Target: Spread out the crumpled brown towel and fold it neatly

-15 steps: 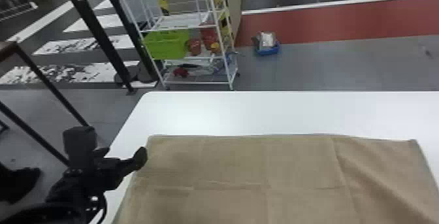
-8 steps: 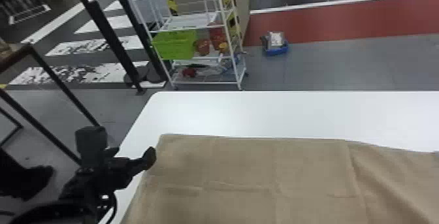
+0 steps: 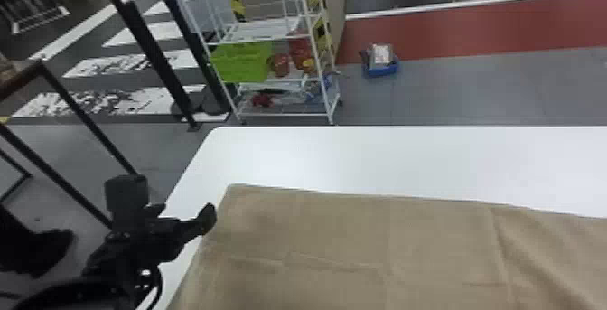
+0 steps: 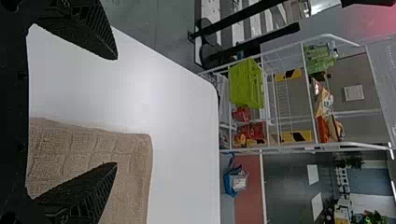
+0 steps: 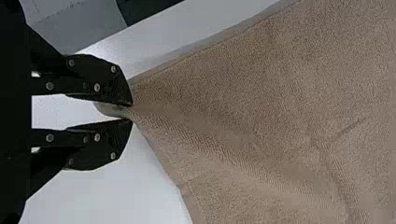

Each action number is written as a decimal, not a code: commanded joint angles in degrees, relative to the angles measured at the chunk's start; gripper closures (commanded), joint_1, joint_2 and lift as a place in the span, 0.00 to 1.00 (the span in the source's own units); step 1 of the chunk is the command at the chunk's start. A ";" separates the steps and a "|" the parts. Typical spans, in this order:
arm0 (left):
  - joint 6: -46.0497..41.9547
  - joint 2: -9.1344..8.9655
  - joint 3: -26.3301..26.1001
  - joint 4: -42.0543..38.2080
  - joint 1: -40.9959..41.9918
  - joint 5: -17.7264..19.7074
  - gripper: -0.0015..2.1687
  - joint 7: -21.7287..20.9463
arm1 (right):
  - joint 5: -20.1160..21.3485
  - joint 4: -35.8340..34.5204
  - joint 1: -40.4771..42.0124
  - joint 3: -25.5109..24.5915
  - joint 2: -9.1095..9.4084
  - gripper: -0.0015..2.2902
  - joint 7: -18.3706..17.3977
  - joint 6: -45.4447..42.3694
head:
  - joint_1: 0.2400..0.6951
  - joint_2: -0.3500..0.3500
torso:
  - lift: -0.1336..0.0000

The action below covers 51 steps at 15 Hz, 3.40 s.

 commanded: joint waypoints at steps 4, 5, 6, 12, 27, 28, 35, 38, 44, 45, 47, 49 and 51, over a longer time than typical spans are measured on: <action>0.00 0.09 -0.08 0.38 -0.13 0.00 0.03 0.00 | -14.10 0.28 -3.52 -12.93 4.77 0.01 0.19 -2.41 | 1.00 0.94 | 0.08; 0.00 0.09 -0.08 0.38 -0.13 0.00 0.03 -0.18 | -18.94 0.72 -4.66 -16.27 6.08 0.01 0.19 -2.76 | 1.00 0.93 | 0.08; 0.00 0.09 -0.08 0.38 -0.21 0.00 0.03 -0.18 | -23.95 1.69 -5.72 -19.53 7.84 0.01 0.19 -2.23 | 1.00 0.93 | 0.08; 0.00 0.09 -0.34 0.90 -2.15 0.00 0.04 -1.85 | -39.42 18.03 -15.30 -24.80 12.76 0.01 0.19 0.76 | 1.00 0.86 | 0.08; -18.81 19.43 -5.09 27.62 -21.40 -21.45 0.12 -54.49 | -47.24 24.27 -20.04 -26.12 14.08 0.01 -10.28 3.92 | 1.00 0.70 | 0.08; -19.16 20.04 -6.84 29.29 -22.98 -22.50 0.12 -56.25 | -47.15 24.36 -20.04 -25.94 14.08 0.01 -10.28 3.75 | 1.00 0.70 | 0.08; -21.09 20.22 -17.04 36.24 -30.80 -34.89 0.12 -61.00 | -46.71 24.98 -19.43 -25.41 13.91 0.01 -10.20 3.04 | 1.00 0.62 | 0.08; -21.44 20.92 -19.06 39.49 -32.65 -38.67 0.12 -61.70 | -46.71 25.59 -19.25 -25.50 13.82 0.01 -10.20 1.81 | 1.00 0.62 | 0.08; -26.02 22.94 -21.79 45.64 -35.28 -43.33 0.12 -60.91 | -46.62 26.21 -19.16 -25.15 13.82 0.01 -10.20 1.11 | 1.00 0.66 | 0.08; -27.60 22.94 -21.79 46.43 -35.63 -44.21 0.12 -60.47 | -46.53 26.29 -19.08 -24.89 13.82 0.01 -10.20 1.11 | 1.00 0.67 | 0.08; -28.12 22.94 -22.05 47.57 -36.69 -44.47 0.12 -60.03 | -46.45 26.29 -19.08 -24.89 13.82 0.02 -10.20 1.11 | 1.00 0.69 | 0.08; -28.30 23.12 -22.93 49.95 -38.53 -45.09 0.12 -60.12 | -46.45 26.29 -18.99 -24.89 13.82 0.02 -10.11 0.93 | 1.00 0.69 | 0.08; -28.30 23.65 -24.07 52.23 -40.29 -45.35 0.17 -61.61 | -46.36 26.29 -18.72 -25.06 13.82 0.02 -10.11 0.58 | 1.00 0.69 | 0.08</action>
